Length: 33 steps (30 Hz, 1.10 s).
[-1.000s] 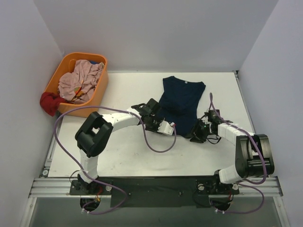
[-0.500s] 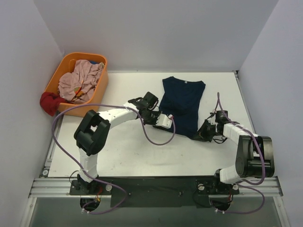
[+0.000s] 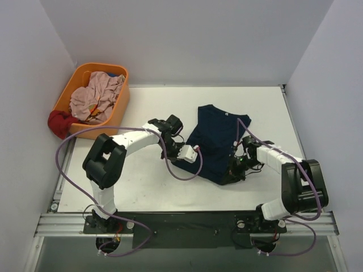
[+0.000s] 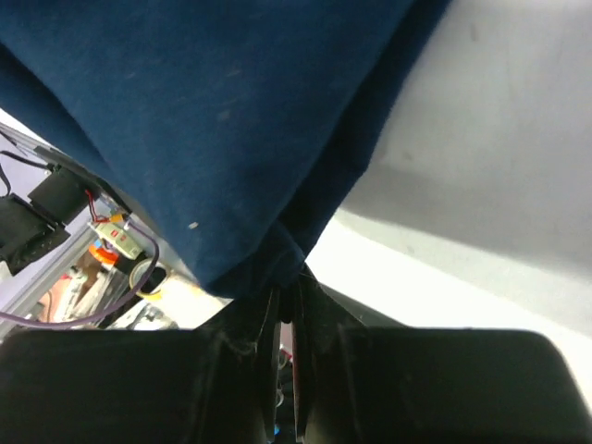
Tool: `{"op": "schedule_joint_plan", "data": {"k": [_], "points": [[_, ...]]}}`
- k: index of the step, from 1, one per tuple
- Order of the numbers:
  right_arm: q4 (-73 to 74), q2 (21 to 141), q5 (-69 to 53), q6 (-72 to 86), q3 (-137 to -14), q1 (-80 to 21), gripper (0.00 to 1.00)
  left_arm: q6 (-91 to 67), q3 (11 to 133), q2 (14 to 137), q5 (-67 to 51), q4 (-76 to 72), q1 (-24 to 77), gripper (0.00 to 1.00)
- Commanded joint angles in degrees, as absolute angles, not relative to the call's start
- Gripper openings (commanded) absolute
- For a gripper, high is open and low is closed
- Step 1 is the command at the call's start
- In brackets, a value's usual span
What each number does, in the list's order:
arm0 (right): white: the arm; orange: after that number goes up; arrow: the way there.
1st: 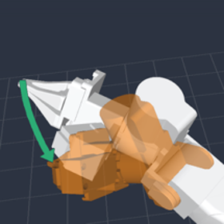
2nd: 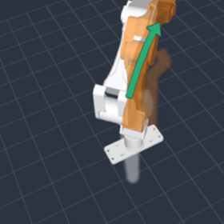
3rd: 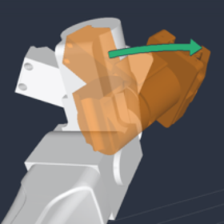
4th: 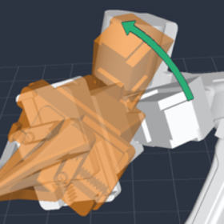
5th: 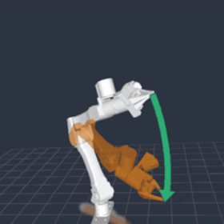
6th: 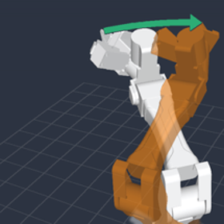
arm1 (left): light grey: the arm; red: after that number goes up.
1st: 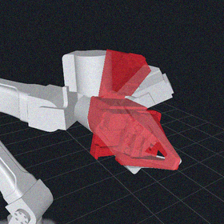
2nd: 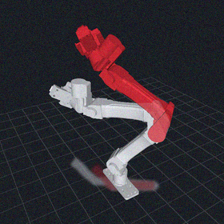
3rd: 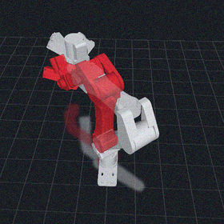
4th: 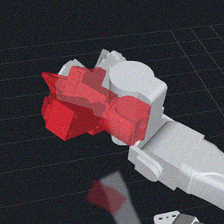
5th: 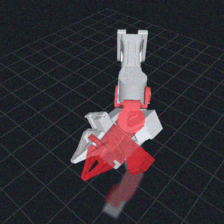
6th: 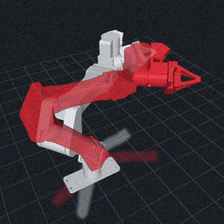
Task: Fold and stack the t-shirts
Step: Grab one side of the 2/3 rectangular tshirt with both arms
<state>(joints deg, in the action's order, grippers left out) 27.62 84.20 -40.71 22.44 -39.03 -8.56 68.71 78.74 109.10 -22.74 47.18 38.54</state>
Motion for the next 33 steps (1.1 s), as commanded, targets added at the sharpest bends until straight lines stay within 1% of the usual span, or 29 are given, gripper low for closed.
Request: {"op": "schedule_joint_plan", "data": {"k": [1, 2, 3, 4, 5, 6, 7, 9, 11, 13, 15, 16, 17, 18, 19, 20, 23, 27, 30, 33], "points": [[38.1, 80.1, -40.1, 27.9, -34.4, -9.1, 0.0, 69.5, 75.9, 105.2, -22.4, 53.8, 38.5, 0.0], [38.4, 78.1, -39.6, 28.4, -33.5, -9.1, 0.04, 69.3, 75.4, 104.8, -22.6, 54.1, 38.7, 0.0], [38.2, 77.4, -39.6, 29.1, -33.0, -9.1, 0.17, 69.1, 75.2, 104.6, -22.9, 54.2, 38.7, 0.1], [37.9, 77.0, -39.9, 29.4, -32.4, -9.1, 0.33, 68.8, 75.1, 104.2, -23.3, 54.4, 38.7, 0.19], [37.8, 77.2, -40.2, 29.6, -32.4, -9.0, 0.38, 69.0, 75.3, 104.2, -24.1, 56.0, 38.7, 0.37], [37.8, 77.3, -40.3, 29.6, -33.0, -8.9, 0.43, 69.3, 76.1, 104.2, -24.6, 56.7, 38.7, 0.45], [38.4, 77.3, -40.5, 29.6, -33.9, -8.4, 0.44, 69.5, 76.7, 104.3, -25.2, 58.8, 38.6, 0.6], [40.8, 75.5, -39.0, 29.4, -36.1, -6.6, 0.45, 70.0, 79.6, 104.7, -25.1, 61.3, 38.3, 0.67], [45.0, 72.5, -34.0, 28.8, -39.8, -3.8, 0.46, 69.4, 83.5, 105.1, -24.6, 62.7, 37.0, 0.69], [47.7, 69.9, -27.1, 28.5, -44.5, -2.9, 0.45, 67.0, 90.8, 106.3, -26.4, 63.6, 35.4, 0.7], [44.4, 69.3, -24.5, 29.4, -47.7, -5.2, 0.33, 61.6, 95.9, 108.4, -30.0, 62.0, 34.0, 0.67], [39.5, 69.7, -24.4, 31.0, -48.1, -6.2, 0.21, 55.7, 96.8, 108.9, -32.6, 58.0, 33.7, 0.55], [35.6, 71.3, -25.7, 31.7, -48.1, -8.9, 0.14, 52.7, 97.2, 110.2, -33.0, 55.6, 33.7, 0.43], [28.5, 72.7, -27.5, 33.2, -47.9, -9.9, 0.07, 46.3, 97.1, 110.8, -33.7, 50.2, 33.7, 0.26], [25.9, 75.6, -27.9, 34.1, -47.6, -11.1, 0.05, 43.8, 96.9, 112.3, -34.3, 48.7, 34.3, 0.21], [21.9, 77.6, -27.7, 36.2, -48.2, -11.3, 0.01, 41.9, 96.9, 113.1, -35.5, 46.7, 34.5, 0.18], [17.3, 86.4, -27.8, 37.8, -50.5, -11.2, 0.0, 40.6, 95.1, 115.1, -37.1, 43.3, 35.7, 0.17], [11.9, 94.4, -28.5, 38.7, -53.6, -9.8, 0.0, 38.4, 92.9, 116.9, -37.5, 34.5, 36.2, 0.16], [9.3, 96.9, -27.8, 40.0, -52.7, -6.7, 0.0, 35.6, 93.6, 119.2, -36.3, 28.4, 36.8, 0.16], [5.9, 98.8, -27.9, 41.8, -50.8, -3.9, 0.0, 30.9, 94.8, 123.6, -32.0, 24.2, 36.7, 0.17]]}}
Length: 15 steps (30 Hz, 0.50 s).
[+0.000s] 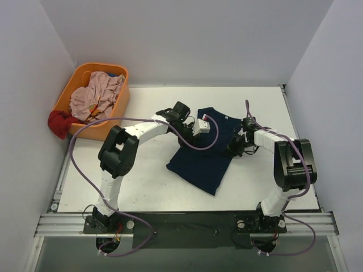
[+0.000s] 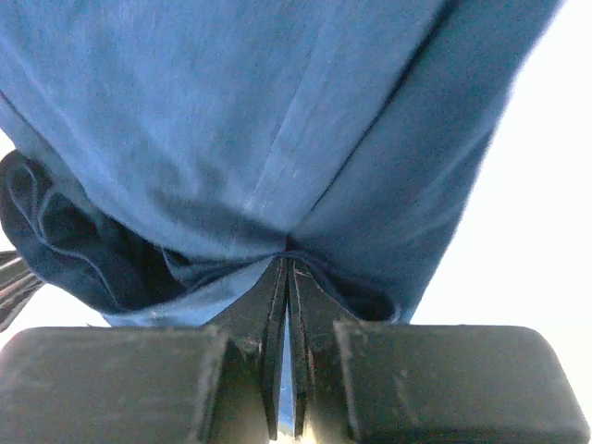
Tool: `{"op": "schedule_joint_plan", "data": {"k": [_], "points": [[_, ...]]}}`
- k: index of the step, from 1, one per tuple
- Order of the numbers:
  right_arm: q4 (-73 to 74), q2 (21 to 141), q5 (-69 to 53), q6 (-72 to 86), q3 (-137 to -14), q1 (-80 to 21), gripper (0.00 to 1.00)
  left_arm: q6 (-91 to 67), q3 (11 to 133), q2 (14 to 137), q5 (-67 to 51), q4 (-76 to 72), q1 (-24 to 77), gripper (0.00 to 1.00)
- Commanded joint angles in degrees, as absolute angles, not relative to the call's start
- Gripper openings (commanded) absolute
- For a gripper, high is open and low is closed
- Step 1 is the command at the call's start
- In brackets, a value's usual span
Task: Fold and stack the t-shirts
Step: Grab one side of the 2/3 rectangular tshirt with both arms
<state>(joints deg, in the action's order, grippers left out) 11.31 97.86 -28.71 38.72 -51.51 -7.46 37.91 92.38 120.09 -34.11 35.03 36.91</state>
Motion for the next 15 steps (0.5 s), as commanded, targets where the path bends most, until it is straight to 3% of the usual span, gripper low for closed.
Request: {"op": "schedule_joint_plan", "data": {"k": [1, 10, 15], "points": [[5.6, 99.2, -28.6, 42.0, -50.2, -2.8, 0.0, 30.2, 95.6, 125.1, -30.6, 23.4, 36.6, 0.17], [7.0, 104.7, -29.2, 39.1, -52.5, -0.5, 0.0, 18.6, 98.1, 128.0, -22.4, 20.1, 33.8, 0.17], [15.3, 99.5, -24.8, 31.9, -58.2, -0.6, 0.0, 17.7, 100.5, 124.4, -26.6, 23.6, 33.4, 0.28]]}}
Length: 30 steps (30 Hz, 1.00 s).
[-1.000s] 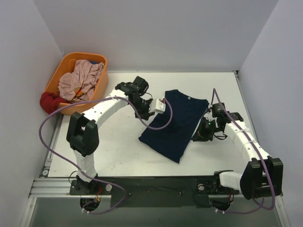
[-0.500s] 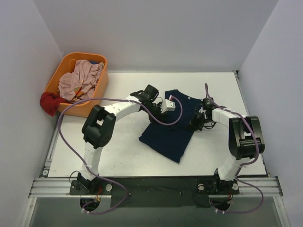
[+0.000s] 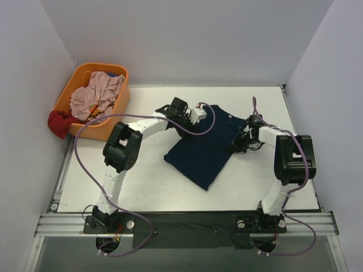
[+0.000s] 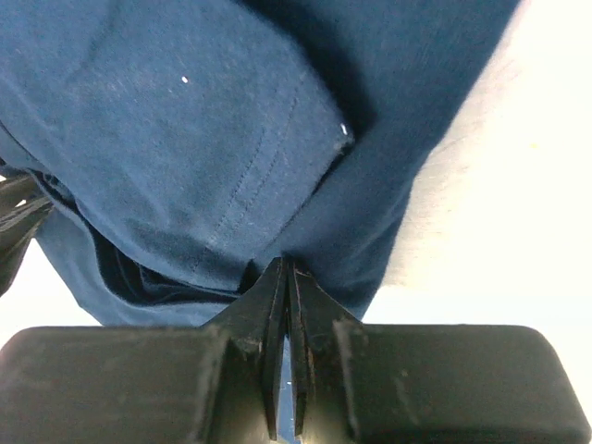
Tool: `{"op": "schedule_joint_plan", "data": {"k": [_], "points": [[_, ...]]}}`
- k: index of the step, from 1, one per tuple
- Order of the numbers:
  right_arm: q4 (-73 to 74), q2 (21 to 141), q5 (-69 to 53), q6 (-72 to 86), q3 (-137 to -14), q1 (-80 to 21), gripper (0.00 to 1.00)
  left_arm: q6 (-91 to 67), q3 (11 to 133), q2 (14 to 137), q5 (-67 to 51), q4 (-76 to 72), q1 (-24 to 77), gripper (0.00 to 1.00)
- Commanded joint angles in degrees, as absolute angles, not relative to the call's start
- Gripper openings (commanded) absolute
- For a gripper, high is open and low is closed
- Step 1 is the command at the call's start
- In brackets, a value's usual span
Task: Fold and stack the t-shirts
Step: Grab one side of the 2/3 rectangular tshirt with both arms
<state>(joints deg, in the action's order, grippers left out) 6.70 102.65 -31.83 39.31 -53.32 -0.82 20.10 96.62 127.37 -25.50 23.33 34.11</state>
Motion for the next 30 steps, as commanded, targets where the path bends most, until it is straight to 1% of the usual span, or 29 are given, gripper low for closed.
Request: {"op": "schedule_joint_plan", "data": {"k": [1, 3, 4, 5, 6, 7, 8, 9, 10, 11, 12, 13, 14, 17, 18, 21, 22, 24, 26, 28, 30], "points": [[18.4, 98.5, -23.3, 30.2, -60.8, -1.3, 0.0, 19.1, 100.6, 123.7, -28.4, 25.1, 33.4, 0.32], [23.4, 94.6, -20.1, 25.2, -64.2, -3.9, 0.1, 22.9, 101.7, 121.3, -31.8, 28.6, 33.3, 0.39], [25.8, 92.1, -19.1, 21.5, -65.0, -5.1, 0.19, 25.1, 102.4, 119.6, -33.6, 30.0, 33.4, 0.41], [27.1, 90.3, -17.0, 19.9, -65.7, -8.2, 0.22, 31.1, 102.7, 118.9, -34.7, 34.4, 33.1, 0.43], [28.2, 87.4, -16.3, 16.6, -65.7, -9.9, 0.3, 34.5, 102.4, 117.1, -37.1, 37.2, 33.0, 0.45], [28.4, 86.1, -16.1, 15.3, -64.5, -13.8, 0.33, 43.6, 100.6, 115.9, -38.4, 41.9, 32.3, 0.45], [28.2, 83.6, -17.0, 12.8, -63.6, -16.0, 0.39, 53.4, 99.2, 113.4, -40.3, 45.0, 32.3, 0.5], [27.7, 82.5, -19.1, 11.5, -60.9, -19.5, 0.41, 60.0, 94.8, 112.1, -40.9, 50.0, 31.8, 0.53], [25.6, 80.3, -22.6, 8.6, -59.3, -21.6, 0.44, 71.7, 91.8, 109.1, -41.7, 51.8, 31.6, 0.6], [24.4, 79.2, -23.8, 6.9, -55.8, -26.0, 0.45, 77.5, 86.0, 107.8, -41.7, 55.8, 31.5, 0.63], [21.6, 77.1, -24.2, 5.0, -54.0, -27.8, 0.46, 88.0, 83.6, 105.0, -41.6, 56.9, 31.4, 0.67], [20.1, 76.0, -24.7, 4.6, -50.6, -31.5, 0.47, 91.5, 79.1, 103.9, -41.3, 57.9, 31.5, 0.68], [16.8, 74.6, -26.4, 3.9, -48.7, -32.8, 0.48, 95.9, 77.8, 102.4, -41.1, 57.4, 31.6, 0.7], [9.9, 71.4, -25.7, 4.4, -41.4, -38.7, 0.49, 95.5, 73.8, 101.5, -40.9, 52.2, 31.7, 0.73], [7.4, 69.5, -22.1, 6.1, -39.2, -40.9, 0.5, 94.9, 73.0, 101.3, -41.0, 49.1, 31.7, 0.74], [0.5, 64.8, -20.0, 10.4, -32.9, -42.5, 0.51, 95.1, 69.5, 100.3, -40.7, 44.0, 31.7, 0.76], [-5.3, 64.1, -18.7, 10.1, -29.3, -43.8, 0.52, 95.4, 69.1, 100.5, -40.4, 43.2, 31.7, 0.77], [-9.7, 63.4, -14.5, 8.2, -26.5, -47.1, 0.53, 96.1, 67.3, 101.2, -38.9, 41.7, 32.4, 0.77], [-9.9, 65.0, -10.7, 6.2, -26.5, -50.1, 0.54, 95.5, 64.6, 101.7, -36.1, 37.4, 33.0, 0.77], [-7.0, 67.2, -7.4, 4.0, -28.2, -51.9, 0.54, 94.0, 60.9, 101.8, -33.4, 32.6, 32.8, 0.75], [-5.3, 69.4, -5.9, 2.9, -29.9, -53.5, 0.54, 93.2, 59.5, 102.0, -30.3, 29.3, 32.6, 0.72]]}}
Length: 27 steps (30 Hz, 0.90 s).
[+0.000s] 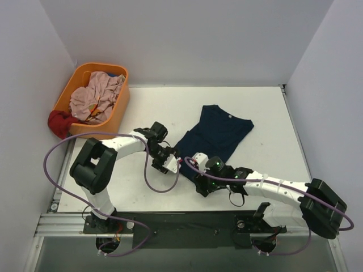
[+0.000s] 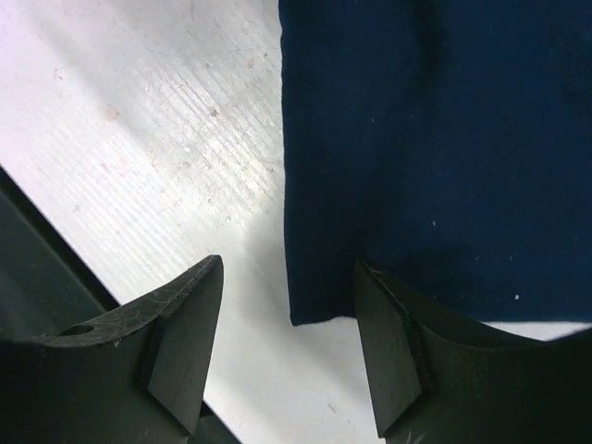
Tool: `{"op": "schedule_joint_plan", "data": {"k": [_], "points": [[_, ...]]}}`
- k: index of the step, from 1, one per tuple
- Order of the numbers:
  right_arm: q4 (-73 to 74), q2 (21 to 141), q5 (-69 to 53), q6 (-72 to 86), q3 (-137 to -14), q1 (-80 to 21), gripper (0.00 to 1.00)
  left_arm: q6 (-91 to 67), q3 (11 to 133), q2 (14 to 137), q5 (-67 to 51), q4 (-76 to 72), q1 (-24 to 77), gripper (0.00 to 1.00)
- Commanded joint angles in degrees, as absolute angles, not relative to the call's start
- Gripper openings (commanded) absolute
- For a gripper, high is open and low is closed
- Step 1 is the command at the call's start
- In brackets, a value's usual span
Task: Fold and stack the t-shirts
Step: Grab one side of the 2/3 rectangular tshirt with both arms
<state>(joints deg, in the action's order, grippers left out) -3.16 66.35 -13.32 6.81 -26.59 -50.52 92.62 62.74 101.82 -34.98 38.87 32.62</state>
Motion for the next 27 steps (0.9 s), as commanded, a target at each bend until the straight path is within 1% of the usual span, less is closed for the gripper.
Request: {"op": "schedule_joint_plan", "data": {"k": [1, 2, 3, 4, 5, 6, 7, 10, 15, 17, 21, 25, 27], "points": [[-5.1, 70.1, -4.1, 2.5, -30.1, -54.5, 0.54, 92.6, 59.0, 101.8, -29.1, 28.2, 32.5, 0.66], [-5.3, 70.4, -3.3, 1.9, -30.4, -55.8, 0.54, 92.2, 58.5, 101.8, -28.5, 27.0, 32.5, 0.6], [-4.8, 70.9, -1.4, 1.2, -30.8, -56.5, 0.54, 91.8, 58.3, 101.6, -28.0, 26.8, 32.5, 0.43], [-4.6, 71.1, -0.4, 0.8, -31.5, -57.8, 0.54, 91.7, 58.2, 101.3, -28.0, 27.4, 32.5, 0.38], [-3.5, 71.3, -0.2, 0.4, -32.6, -59.1, 0.54, 91.9, 58.3, 101.2, -27.9, 29.2, 32.5, 0.28], [-2.7, 71.2, 1.8, -1.5, -33.3, -60.0, 0.54, 92.2, 58.5, 100.9, -28.2, 30.4, 32.4, 0.23], [-1.5, 70.9, 2.1, -3.8, -34.5, -61.7, 0.55, 92.5, 58.7, 100.8, -28.5, 33.3, 32.4, 0.15], [2.8, 70.0, 3.2, -11.7, -36.9, -65.3, 0.55, 91.8, 59.6, 100.0, -28.6, 39.0, 32.3, 0.03], [13.0, 72.6, 4.1, -15.4, -39.1, -69.2, 0.55, 88.1, 58.9, 96.5, -32.0, 48.7, 32.1, 0.02], [14.1, 75.1, 6.1, -16.4, -38.8, -71.3, 0.55, 85.7, 58.6, 95.6, -33.8, 48.9, 32.1, 0.02], [14.4, 79.7, 5.5, -19.2, -42.0, -74.2, 0.54, 81.9, 60.1, 95.3, -35.6, 48.5, 32.2, 0.02], [14.4, 82.2, 4.0, -18.8, -43.6, -75.8, 0.54, 81.5, 61.0, 95.2, -35.3, 49.0, 32.2, 0.02], [14.2, 84.0, 5.6, -18.1, -43.2, -75.8, 0.54, 81.8, 61.1, 95.3, -35.2, 49.6, 32.1, 0.01]]}}
